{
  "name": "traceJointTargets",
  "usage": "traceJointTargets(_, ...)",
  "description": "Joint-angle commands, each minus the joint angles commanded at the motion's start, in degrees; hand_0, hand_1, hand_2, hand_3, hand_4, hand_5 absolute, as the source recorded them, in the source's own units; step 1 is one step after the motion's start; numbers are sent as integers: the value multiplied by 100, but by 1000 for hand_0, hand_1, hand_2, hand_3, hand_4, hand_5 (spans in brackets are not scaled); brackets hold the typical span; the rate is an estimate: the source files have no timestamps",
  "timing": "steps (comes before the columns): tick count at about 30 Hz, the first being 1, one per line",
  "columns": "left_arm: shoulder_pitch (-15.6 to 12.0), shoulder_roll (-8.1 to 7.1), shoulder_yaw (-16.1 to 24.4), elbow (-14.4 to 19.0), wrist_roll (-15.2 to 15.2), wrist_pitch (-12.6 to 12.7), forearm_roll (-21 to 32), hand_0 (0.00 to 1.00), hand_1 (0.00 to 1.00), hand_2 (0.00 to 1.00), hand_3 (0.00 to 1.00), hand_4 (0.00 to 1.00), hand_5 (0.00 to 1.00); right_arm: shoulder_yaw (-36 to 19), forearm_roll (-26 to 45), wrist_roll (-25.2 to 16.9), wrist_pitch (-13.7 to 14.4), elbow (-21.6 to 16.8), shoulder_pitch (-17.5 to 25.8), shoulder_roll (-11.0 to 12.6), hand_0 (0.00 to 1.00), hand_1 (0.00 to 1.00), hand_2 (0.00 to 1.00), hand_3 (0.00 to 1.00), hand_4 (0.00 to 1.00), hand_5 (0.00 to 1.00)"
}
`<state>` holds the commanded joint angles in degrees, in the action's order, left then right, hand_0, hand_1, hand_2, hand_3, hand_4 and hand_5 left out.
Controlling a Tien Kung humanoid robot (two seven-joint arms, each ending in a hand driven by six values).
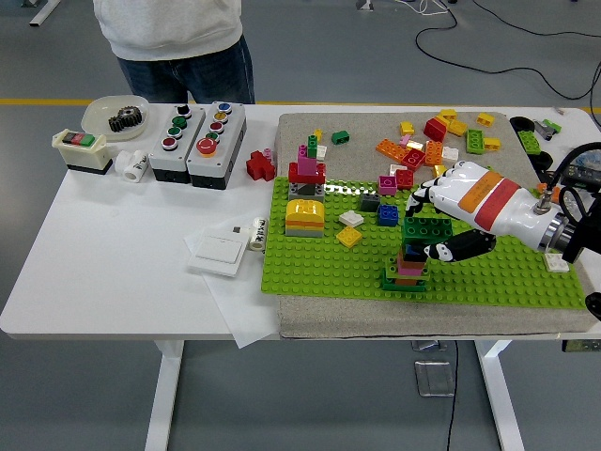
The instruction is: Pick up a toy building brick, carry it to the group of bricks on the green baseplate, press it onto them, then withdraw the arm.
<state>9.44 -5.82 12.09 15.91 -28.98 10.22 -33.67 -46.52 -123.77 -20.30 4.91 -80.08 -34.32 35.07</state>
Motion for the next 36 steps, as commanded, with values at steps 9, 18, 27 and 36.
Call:
traceJointTargets(9,-12,5,20,-4,-6,1,-30,379,514,616,779,793,903,18,4,-5,5,-3,-1,-4,256,408,568,575,800,420)
traceJointTargets(18,-20,1,39,-5,-16,-6,-62,379,514,615,779,793,903,16,8,-10,6,-32,-11,3,256,410,572,578,801,422)
traceJointTargets(27,-25,-2,44,-3,-21,-8,-80,378,514,615,778,792,904,3,25,-11,-8,-95,10,14,258,414,593,595,814,423)
traceJointTargets(36,-11,-5,29,-1,-19,-6,-72,378,514,615,778,793,903,-25,55,-8,12,-118,23,16,262,421,650,657,849,428)
